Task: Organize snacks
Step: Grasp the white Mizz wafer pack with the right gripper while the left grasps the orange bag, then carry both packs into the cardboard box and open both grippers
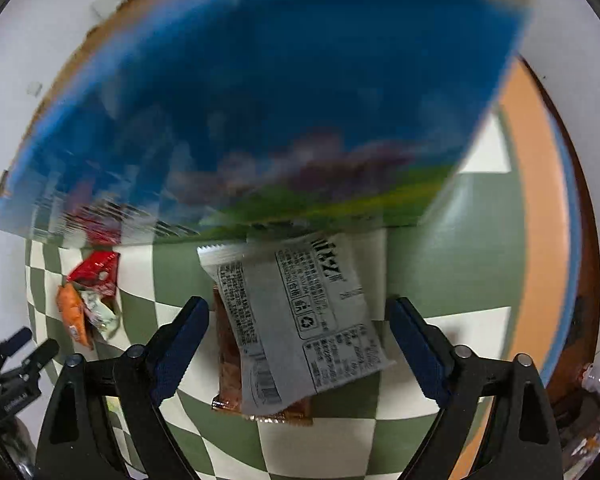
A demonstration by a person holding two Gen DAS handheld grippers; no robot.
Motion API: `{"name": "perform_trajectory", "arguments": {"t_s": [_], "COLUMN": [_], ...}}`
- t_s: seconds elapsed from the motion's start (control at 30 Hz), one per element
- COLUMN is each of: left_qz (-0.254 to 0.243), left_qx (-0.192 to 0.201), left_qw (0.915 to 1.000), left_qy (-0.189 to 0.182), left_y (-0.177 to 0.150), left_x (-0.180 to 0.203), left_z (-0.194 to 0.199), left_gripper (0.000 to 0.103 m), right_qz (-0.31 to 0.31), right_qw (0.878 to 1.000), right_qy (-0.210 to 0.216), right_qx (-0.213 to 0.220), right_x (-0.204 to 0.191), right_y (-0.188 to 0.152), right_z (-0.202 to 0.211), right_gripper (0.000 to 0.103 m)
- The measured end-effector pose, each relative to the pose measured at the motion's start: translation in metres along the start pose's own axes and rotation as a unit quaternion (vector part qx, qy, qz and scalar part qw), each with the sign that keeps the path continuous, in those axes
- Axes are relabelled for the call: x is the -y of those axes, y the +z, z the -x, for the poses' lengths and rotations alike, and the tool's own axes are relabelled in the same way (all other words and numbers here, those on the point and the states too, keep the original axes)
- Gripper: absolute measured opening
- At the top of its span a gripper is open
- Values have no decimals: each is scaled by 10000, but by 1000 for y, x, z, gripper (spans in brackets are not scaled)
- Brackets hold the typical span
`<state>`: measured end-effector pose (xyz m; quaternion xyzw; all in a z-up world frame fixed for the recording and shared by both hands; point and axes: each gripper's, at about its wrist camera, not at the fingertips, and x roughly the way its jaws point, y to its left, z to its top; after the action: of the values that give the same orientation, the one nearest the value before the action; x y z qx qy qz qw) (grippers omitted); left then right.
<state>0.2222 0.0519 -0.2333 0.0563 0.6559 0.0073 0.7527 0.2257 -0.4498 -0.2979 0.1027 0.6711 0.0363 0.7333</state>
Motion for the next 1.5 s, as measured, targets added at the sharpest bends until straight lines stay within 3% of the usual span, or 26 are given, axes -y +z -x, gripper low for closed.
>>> {"name": "perform_trajectory", "arguments": {"t_s": [0.03, 0.07, 0.2, 0.27, 0.33, 0.47, 0.53, 0.73, 0.8, 0.87, 0.97, 1.03, 1.1, 1.17, 1.27, 1.37, 1.5], "left_qz": [14, 59, 215, -115, -836, -2454, -2987, -3818, -3931, -3760, -2970, -2240, -1153, -171, 688, 727, 266], "left_qx": [-100, -197, -335, -206, -56, 173, 134, -1, -1, -9, -149, -303, -656, -1157, -1321, -1266, -1124], "left_qw": [9999, 9996, 9986, 9989, 9961, 9692, 9540, 9201, 9148, 9233, 9542, 9741, 9906, 9913, 9835, 9827, 9897], "left_qy": [-130, -211, -355, -403, -283, 85, 217, 875, 934, 780, 322, 10, -337, -605, -1024, -1140, -849], "left_y": [4, 7, 19, 20, 18, -4, -15, -24, -22, -15, -2, 4, 3, -5, -20, -30, -35], "left_x": [-2, -5, -13, -7, 8, 37, 45, 54, 56, 56, 40, 24, -3, -30, -60, -63, -41], "left_z": [-4, -8, -24, -22, -18, -18, -26, -60, -70, -72, -69, -66, -69, -80, -94, -101, -97], "left_gripper": [81, 81, 81, 81, 81, 81, 81, 81, 80, 71, 69, 68, 68, 68, 68, 69, 72], "right_qz": [-2, 14, 161, 220, 288, 369, 480, 834, 822, 879, 908, 899, 891, 869, 868, 868, 742], "right_qw": [10000, 10000, 9998, 9997, 9995, 9991, 9986, 9963, 9962, 9956, 9953, 9955, 9956, 9959, 9959, 9956, 9967], "right_qy": [-5, -55, -65, -30, -24, -18, 5, -56, -25, -142, -262, -251, -222, -189, -198, -239, -146], "right_qx": [-19, -28, -17, -72, -126, -205, -205, -218, -300, -284, -217, -173, -165, -162, -177, -238, -277], "right_x": [-1, -2, -7, -8, -12, -18, -29, -75, -84, -91, -102, -106, -112, -117, -134, -142, -145], "right_y": [-1, -4, -19, -28, -38, -53, -64, -95, -100, -102, -106, -108, -109, -112, -115, -113, -102], "right_z": [-3, -5, -2, 1, 6, 9, 12, 1, -9, -16, -23, -24, -25, -27, -35, -44, -52], "right_gripper": [74, 70, 63, 63, 63, 63, 63, 63, 63, 62, 62, 62, 62, 62, 62, 66, 71]}}
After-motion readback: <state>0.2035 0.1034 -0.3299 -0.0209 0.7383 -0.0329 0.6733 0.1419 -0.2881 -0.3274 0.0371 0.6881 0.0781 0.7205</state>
